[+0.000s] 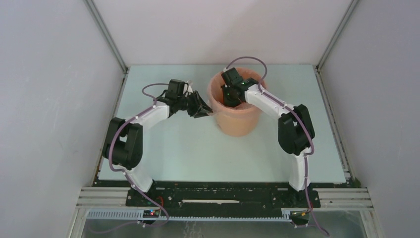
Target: Put the trash bags into the trash bin
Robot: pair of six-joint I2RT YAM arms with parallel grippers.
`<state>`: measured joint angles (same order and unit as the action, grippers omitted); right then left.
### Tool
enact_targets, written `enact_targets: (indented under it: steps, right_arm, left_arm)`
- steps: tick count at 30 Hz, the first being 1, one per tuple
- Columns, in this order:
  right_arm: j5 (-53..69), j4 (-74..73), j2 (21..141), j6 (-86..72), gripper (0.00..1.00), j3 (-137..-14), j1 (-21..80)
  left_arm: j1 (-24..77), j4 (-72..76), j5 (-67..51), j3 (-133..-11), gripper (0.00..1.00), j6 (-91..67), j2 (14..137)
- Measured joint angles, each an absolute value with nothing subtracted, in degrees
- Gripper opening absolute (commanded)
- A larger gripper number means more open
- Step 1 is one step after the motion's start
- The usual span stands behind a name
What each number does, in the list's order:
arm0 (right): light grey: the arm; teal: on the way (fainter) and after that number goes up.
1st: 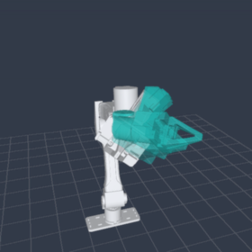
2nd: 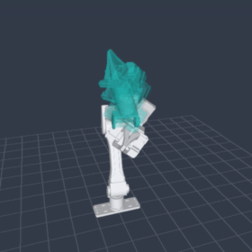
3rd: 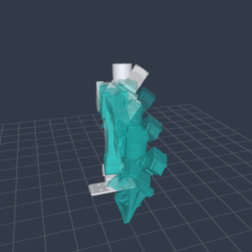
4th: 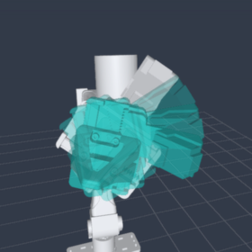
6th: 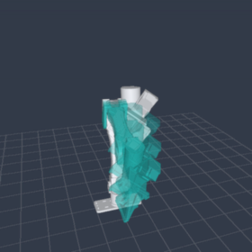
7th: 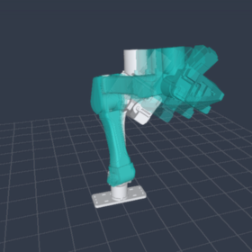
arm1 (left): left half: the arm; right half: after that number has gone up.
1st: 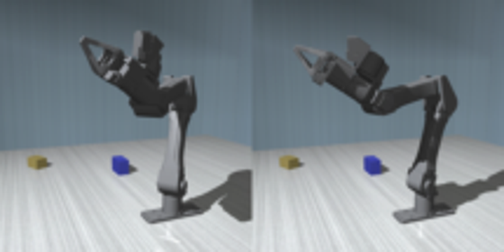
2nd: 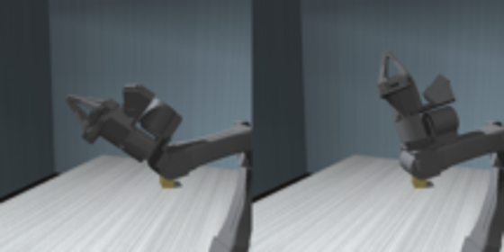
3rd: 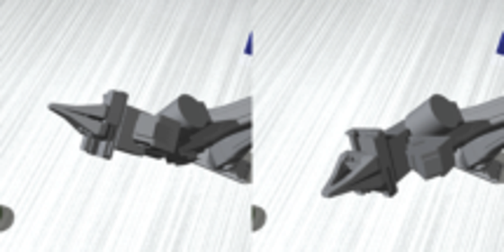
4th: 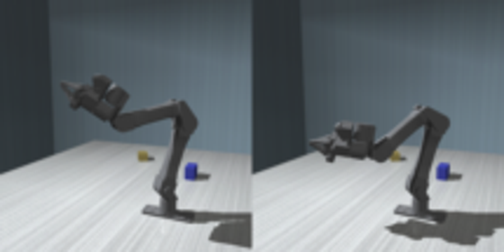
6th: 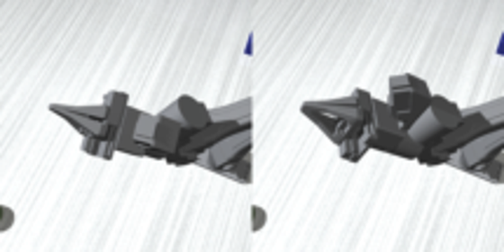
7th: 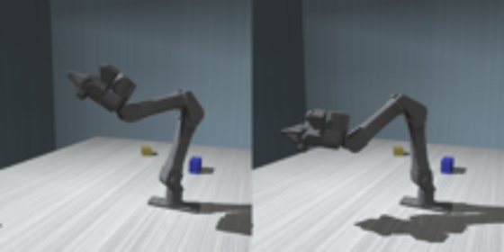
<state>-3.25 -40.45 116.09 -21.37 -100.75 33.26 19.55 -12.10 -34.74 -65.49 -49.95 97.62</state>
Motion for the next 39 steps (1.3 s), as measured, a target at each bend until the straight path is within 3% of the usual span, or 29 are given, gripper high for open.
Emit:
enact_targets:
  steps: [4, 9, 18, 22, 24, 29, 39]
  right_arm:
    - [-1.76, -38.87, 117.67, -22.02, 0.32, -99.85, 33.01]
    - [-1.63, -41.04, 116.92, -21.50, 0.47, -101.06, 32.69]
    - [-2.74, -48.21, 105.49, -19.25, 0.61, -107.39, 31.24]
    - [-4.73, -47.11, 99.61, -17.58, 0.41, -104.31, 29.41]
    - [-6.11, -46.04, 98.24, -16.40, 0.36, -100.71, 28.67]
    - [-7.90, -42.22, 102.91, -15.27, 0.36, -94.56, 27.94]
    - [-8.05, -35.62, 116.57, -15.88, 0.38, -93.41, 29.02]
  left_arm:
    - [19.62, -12.05, -34.76, -65.49, 0.35, -49.95, 97.89]
    - [19.70, -12.03, -34.76, -65.49, 0.35, -49.95, 97.95]
    - [19.77, -11.97, -35.00, -65.49, 0.35, -49.93, 97.95]
    - [19.77, -11.90, -35.24, -65.49, 0.35, -49.93, 98.08]
    - [19.77, -11.88, -35.40, -65.49, 0.35, -49.93, 98.37]
    - [19.81, -11.81, -36.18, -65.58, 0.35, -49.98, 99.04]
    - [20.14, -11.68, -36.49, -65.60, 0.35, -50.11, 100.16]
